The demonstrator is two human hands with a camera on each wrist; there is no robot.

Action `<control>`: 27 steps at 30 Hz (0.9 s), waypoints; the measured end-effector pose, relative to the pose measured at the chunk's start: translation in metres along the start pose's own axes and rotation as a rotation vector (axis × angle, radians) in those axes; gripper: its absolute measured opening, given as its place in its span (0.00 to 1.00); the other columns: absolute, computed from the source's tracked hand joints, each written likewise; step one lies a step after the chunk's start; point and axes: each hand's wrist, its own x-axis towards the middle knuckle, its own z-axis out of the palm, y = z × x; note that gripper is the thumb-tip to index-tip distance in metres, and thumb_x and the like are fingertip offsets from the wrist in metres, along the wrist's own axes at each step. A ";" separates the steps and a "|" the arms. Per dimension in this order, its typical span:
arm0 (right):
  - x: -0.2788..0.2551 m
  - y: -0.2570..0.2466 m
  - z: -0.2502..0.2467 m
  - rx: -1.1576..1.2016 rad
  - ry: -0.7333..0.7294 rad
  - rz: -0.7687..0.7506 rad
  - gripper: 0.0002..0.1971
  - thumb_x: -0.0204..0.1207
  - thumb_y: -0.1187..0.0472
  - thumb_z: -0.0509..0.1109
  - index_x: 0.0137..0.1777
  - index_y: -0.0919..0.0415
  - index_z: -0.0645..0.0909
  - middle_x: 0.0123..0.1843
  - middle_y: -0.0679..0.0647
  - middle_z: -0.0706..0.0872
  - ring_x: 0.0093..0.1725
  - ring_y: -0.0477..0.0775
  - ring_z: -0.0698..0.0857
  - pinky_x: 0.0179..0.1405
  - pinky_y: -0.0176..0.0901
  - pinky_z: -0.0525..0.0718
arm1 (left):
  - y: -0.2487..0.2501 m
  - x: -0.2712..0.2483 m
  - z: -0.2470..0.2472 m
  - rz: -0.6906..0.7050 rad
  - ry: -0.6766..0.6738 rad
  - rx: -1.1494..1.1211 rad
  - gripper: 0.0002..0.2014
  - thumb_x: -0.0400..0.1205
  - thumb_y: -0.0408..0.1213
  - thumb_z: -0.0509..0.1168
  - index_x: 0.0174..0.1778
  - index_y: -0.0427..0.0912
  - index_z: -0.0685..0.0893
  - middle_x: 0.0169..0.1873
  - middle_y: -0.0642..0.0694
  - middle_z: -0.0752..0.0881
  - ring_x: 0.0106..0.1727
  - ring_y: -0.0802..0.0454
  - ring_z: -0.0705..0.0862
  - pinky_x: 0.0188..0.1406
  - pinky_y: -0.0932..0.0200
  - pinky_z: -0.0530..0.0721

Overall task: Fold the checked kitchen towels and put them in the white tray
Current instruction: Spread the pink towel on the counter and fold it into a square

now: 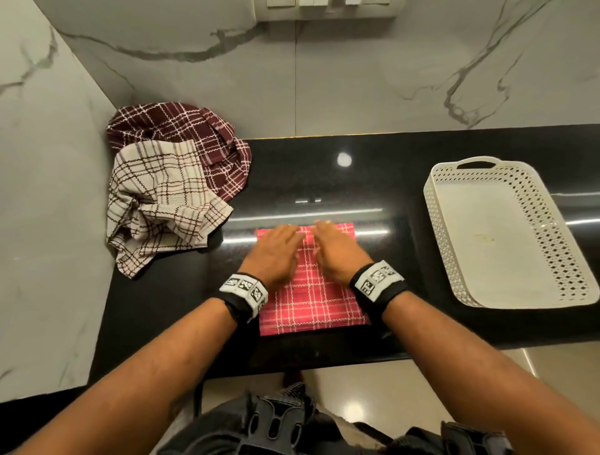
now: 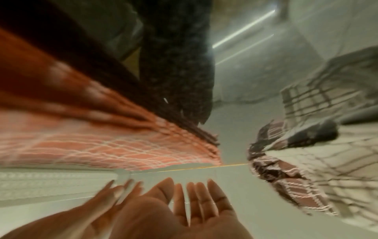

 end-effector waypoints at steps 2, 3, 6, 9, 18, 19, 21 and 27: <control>-0.003 -0.004 0.022 -0.106 -0.213 -0.018 0.34 0.86 0.46 0.55 0.88 0.57 0.49 0.89 0.55 0.49 0.88 0.59 0.49 0.84 0.64 0.51 | 0.005 -0.005 0.011 0.005 -0.183 0.097 0.31 0.86 0.49 0.51 0.85 0.37 0.62 0.85 0.38 0.62 0.85 0.39 0.60 0.85 0.41 0.56; -0.002 0.003 0.029 -0.158 -0.269 0.003 0.37 0.86 0.41 0.52 0.88 0.54 0.42 0.90 0.52 0.40 0.88 0.57 0.41 0.84 0.64 0.44 | 0.003 -0.010 0.016 -0.031 -0.249 0.154 0.35 0.87 0.55 0.43 0.87 0.39 0.54 0.87 0.40 0.54 0.87 0.41 0.52 0.86 0.42 0.50; -0.009 0.030 0.030 -0.225 -0.321 0.109 0.42 0.83 0.32 0.45 0.86 0.51 0.30 0.86 0.50 0.27 0.85 0.56 0.29 0.83 0.67 0.34 | -0.009 -0.026 0.018 -0.143 -0.287 0.208 0.43 0.81 0.65 0.30 0.88 0.40 0.45 0.88 0.42 0.44 0.88 0.45 0.42 0.86 0.42 0.41; -0.020 0.046 0.019 -0.237 -0.304 0.276 0.46 0.82 0.29 0.44 0.85 0.57 0.28 0.86 0.55 0.26 0.85 0.57 0.28 0.83 0.66 0.32 | -0.021 -0.042 0.011 -0.199 -0.316 0.265 0.40 0.86 0.63 0.37 0.88 0.39 0.42 0.88 0.41 0.41 0.88 0.46 0.38 0.86 0.42 0.37; -0.057 -0.023 0.052 -0.141 -0.324 0.062 0.35 0.88 0.49 0.48 0.87 0.58 0.35 0.88 0.56 0.34 0.86 0.57 0.32 0.84 0.65 0.36 | 0.053 -0.053 0.011 -0.084 -0.340 0.070 0.33 0.88 0.50 0.43 0.88 0.42 0.43 0.88 0.43 0.43 0.88 0.48 0.41 0.87 0.43 0.42; -0.060 -0.019 0.055 -0.147 -0.320 0.063 0.35 0.88 0.49 0.47 0.87 0.58 0.34 0.88 0.55 0.32 0.86 0.56 0.31 0.84 0.64 0.34 | 0.052 -0.061 0.016 -0.120 -0.333 0.073 0.33 0.89 0.51 0.43 0.88 0.42 0.42 0.88 0.43 0.42 0.88 0.48 0.41 0.87 0.45 0.40; -0.069 -0.004 0.052 -0.155 -0.299 0.076 0.35 0.88 0.49 0.47 0.87 0.57 0.33 0.88 0.54 0.31 0.86 0.56 0.31 0.82 0.63 0.31 | 0.045 -0.083 0.020 -0.171 -0.308 0.085 0.34 0.89 0.52 0.43 0.88 0.41 0.42 0.87 0.42 0.41 0.88 0.48 0.40 0.86 0.46 0.38; -0.099 0.041 0.033 -0.198 -0.220 0.311 0.47 0.81 0.37 0.57 0.87 0.64 0.37 0.89 0.60 0.38 0.87 0.60 0.37 0.79 0.67 0.30 | 0.031 -0.115 0.011 -0.216 -0.330 0.095 0.39 0.80 0.52 0.39 0.88 0.39 0.46 0.88 0.40 0.46 0.88 0.45 0.42 0.86 0.42 0.39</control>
